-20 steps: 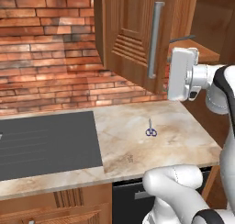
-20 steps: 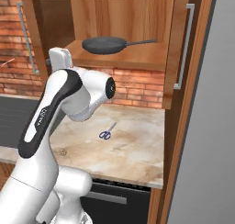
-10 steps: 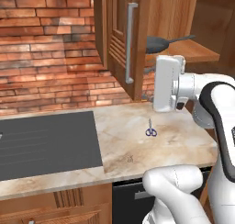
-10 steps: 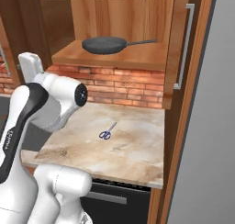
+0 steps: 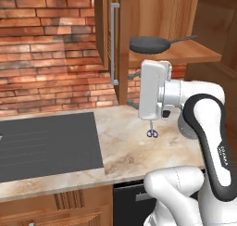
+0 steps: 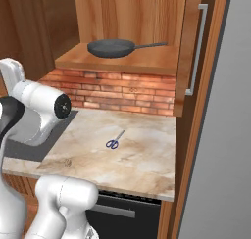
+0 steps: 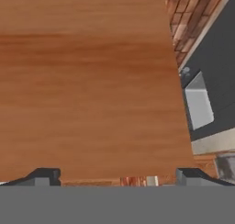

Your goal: Pick the pan from the cabinet and place it on the stove. Then turn on the stove burner for the pan.

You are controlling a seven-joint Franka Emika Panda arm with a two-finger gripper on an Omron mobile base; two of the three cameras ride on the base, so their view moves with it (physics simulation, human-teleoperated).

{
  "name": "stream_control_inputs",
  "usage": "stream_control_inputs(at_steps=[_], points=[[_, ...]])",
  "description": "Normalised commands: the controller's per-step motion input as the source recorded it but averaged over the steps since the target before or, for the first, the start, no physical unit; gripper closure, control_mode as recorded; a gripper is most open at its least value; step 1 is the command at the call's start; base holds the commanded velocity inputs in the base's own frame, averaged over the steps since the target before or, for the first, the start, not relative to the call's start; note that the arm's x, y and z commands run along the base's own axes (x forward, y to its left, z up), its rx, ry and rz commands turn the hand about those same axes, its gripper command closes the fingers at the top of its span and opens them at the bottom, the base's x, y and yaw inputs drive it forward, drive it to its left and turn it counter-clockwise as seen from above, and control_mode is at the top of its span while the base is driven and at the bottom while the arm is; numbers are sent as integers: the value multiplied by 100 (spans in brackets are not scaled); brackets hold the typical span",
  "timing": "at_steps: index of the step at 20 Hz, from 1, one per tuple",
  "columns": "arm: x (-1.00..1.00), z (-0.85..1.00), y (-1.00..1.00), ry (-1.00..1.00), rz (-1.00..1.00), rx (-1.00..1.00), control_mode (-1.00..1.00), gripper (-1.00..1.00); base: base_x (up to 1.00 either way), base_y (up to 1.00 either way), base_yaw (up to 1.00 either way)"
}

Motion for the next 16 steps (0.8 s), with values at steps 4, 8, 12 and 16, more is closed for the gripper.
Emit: stream_control_inputs(at_steps=[4,8,12,16], points=[[-6,0,6,-2,0,-1,-100,-100,0,0,0],[-14,0,-5,-14,0,-5,-100,-100,0,0,0],[-27,1,-31,-18,0,-5,-100,-100,0,0,0],[-28,2,-37,-15,0,-4,-100,-100,0,0,0]])
